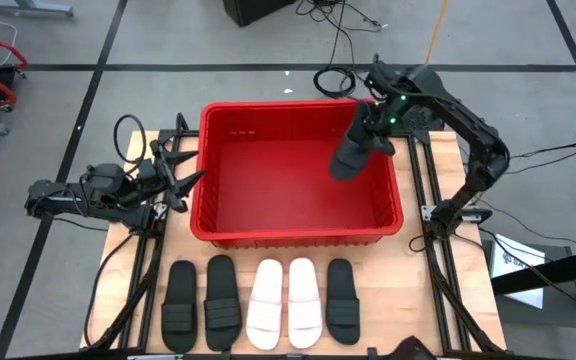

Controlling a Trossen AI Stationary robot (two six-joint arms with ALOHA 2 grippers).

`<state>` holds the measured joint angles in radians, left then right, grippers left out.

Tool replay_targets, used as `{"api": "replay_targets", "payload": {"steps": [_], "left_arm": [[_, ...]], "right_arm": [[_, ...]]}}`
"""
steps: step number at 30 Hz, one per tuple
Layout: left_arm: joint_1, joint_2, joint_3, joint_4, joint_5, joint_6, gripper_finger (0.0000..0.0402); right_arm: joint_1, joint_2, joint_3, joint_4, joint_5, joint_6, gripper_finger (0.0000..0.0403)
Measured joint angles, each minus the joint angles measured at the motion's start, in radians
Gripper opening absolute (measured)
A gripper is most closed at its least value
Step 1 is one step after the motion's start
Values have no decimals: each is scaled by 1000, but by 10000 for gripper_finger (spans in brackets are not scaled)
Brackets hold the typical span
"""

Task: Pick and place slides into bin
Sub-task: Put the black slide into the red container

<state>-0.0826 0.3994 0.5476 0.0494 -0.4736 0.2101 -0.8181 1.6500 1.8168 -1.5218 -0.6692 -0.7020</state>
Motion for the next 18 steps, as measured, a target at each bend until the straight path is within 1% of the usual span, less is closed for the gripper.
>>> {"api": "replay_targets", "payload": {"steps": [3,4,11,18], "left_arm": [[0,0,0,0,0,19,250],[0,0,0,2,0,22,250],[0,0,0,6,0,23,250],[0,0,0,-18,0,17,250]], "right_arm": [[5,42,0,-44,-59,-47,4],[13,59,-1,-52,-63,-55,4],[78,145,-45,-47,-61,-18,4],[100,153,-115,-49,-35,-39,4]]}}
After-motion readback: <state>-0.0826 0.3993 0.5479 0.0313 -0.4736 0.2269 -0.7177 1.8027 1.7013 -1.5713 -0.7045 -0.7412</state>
